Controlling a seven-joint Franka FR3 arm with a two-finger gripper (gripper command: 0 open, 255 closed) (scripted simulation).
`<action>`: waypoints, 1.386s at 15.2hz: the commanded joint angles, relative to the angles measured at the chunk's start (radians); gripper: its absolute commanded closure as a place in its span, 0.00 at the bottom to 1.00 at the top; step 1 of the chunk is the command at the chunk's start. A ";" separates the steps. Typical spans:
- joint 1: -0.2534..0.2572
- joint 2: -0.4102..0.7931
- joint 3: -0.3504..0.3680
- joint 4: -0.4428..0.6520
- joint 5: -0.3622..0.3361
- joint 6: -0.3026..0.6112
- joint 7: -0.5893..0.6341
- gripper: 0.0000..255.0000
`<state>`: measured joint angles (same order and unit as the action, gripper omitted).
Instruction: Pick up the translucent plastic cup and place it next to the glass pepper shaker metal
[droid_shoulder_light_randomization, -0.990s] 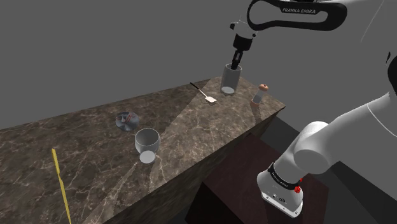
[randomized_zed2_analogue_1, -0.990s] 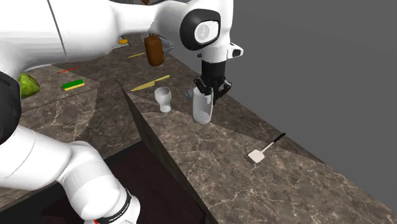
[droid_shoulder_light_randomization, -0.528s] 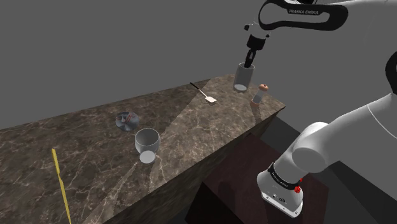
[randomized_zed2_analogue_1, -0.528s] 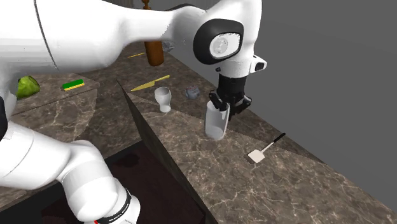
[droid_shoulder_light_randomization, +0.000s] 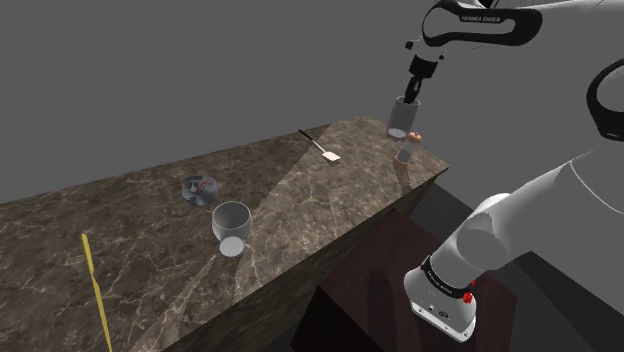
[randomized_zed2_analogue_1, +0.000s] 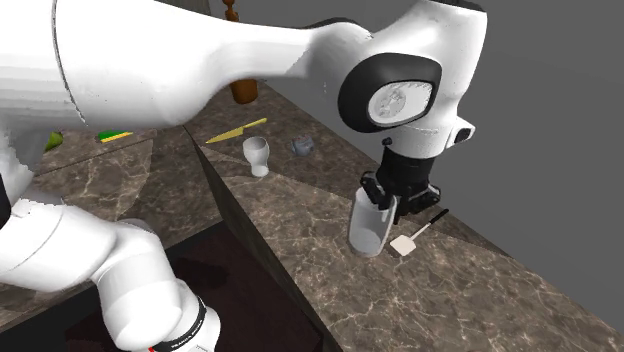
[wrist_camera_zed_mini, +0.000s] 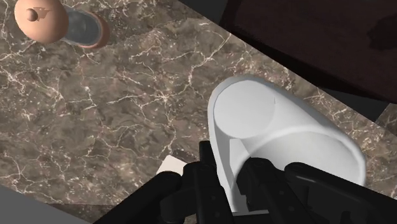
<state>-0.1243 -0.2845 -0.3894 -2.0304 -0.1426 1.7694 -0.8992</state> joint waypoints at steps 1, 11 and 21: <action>-0.015 0.036 -0.038 0.036 0.004 0.004 -0.058 1.00; -0.096 0.235 -0.204 0.222 0.084 0.013 -0.331 1.00; -0.099 0.246 -0.207 0.098 0.088 0.147 -0.331 1.00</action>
<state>-0.2221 -0.0409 -0.5955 -1.9223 -0.0562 1.9029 -1.2281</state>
